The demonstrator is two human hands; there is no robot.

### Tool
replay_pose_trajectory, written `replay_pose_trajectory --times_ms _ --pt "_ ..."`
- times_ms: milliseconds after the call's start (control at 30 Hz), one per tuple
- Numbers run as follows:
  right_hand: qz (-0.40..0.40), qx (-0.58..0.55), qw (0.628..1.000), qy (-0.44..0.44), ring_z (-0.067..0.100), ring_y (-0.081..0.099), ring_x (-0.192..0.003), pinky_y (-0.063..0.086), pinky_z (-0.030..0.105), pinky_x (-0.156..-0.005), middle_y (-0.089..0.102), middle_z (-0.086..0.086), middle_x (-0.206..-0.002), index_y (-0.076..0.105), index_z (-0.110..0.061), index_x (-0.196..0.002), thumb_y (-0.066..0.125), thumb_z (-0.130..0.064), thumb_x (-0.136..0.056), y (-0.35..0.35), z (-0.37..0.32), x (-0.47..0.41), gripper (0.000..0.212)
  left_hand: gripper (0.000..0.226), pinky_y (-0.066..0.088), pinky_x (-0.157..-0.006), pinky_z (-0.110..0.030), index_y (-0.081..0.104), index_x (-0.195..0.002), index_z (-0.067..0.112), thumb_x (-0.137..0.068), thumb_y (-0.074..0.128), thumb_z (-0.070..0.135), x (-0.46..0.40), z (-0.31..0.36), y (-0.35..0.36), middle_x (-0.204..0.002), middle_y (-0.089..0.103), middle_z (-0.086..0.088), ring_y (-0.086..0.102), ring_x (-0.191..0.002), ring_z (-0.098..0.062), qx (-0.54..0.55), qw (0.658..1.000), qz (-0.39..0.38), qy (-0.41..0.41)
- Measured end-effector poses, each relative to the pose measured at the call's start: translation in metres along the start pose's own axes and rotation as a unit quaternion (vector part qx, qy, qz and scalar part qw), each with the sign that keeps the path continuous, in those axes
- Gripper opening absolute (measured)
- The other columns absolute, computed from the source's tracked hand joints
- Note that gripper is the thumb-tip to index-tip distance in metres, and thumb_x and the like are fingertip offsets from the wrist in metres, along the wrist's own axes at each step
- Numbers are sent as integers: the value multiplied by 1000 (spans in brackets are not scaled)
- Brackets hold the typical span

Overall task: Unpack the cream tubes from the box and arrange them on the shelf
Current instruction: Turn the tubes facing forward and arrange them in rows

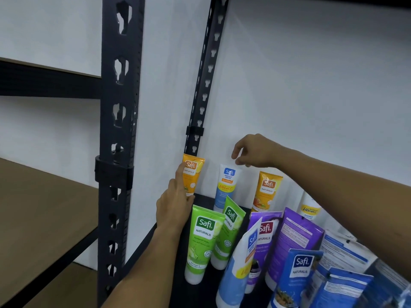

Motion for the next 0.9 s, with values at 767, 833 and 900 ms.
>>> replay_pose_trajectory --times_ms 767,833,900 --pt "-37 88 994 48 15 63 -90 55 28 -79 63 -1 -101 73 -18 -104 68 -7 -86 1 60 47 23 87 53 -81 -46 0 -149 40 -92 64 25 3 2 -2 -119 57 -8 63 -95 -28 -5 1000 7 2" --pt "-36 89 994 50 14 63 -89 55 27 -79 62 -2 -99 73 -18 -105 68 -7 -86 0 60 47 23 86 53 -79 -45 1 -149 39 -91 64 25 3 2 -2 -117 57 -7 63 -94 -28 -8 1000 11 4" --pt "-36 89 994 50 13 62 -87 55 27 -79 62 -3 -98 73 -18 -105 68 -7 -86 0 61 47 23 86 53 -80 -45 1 -149 39 -92 64 26 3 2 -2 -117 57 -7 63 -94 -28 -4 1000 11 3"
Point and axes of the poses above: each hand's wrist, its own x-axis away from the middle knuckle, its own y-axis out of the palm, z = x × y, the point moved 10 cm from there along -x, towards the middle knuckle
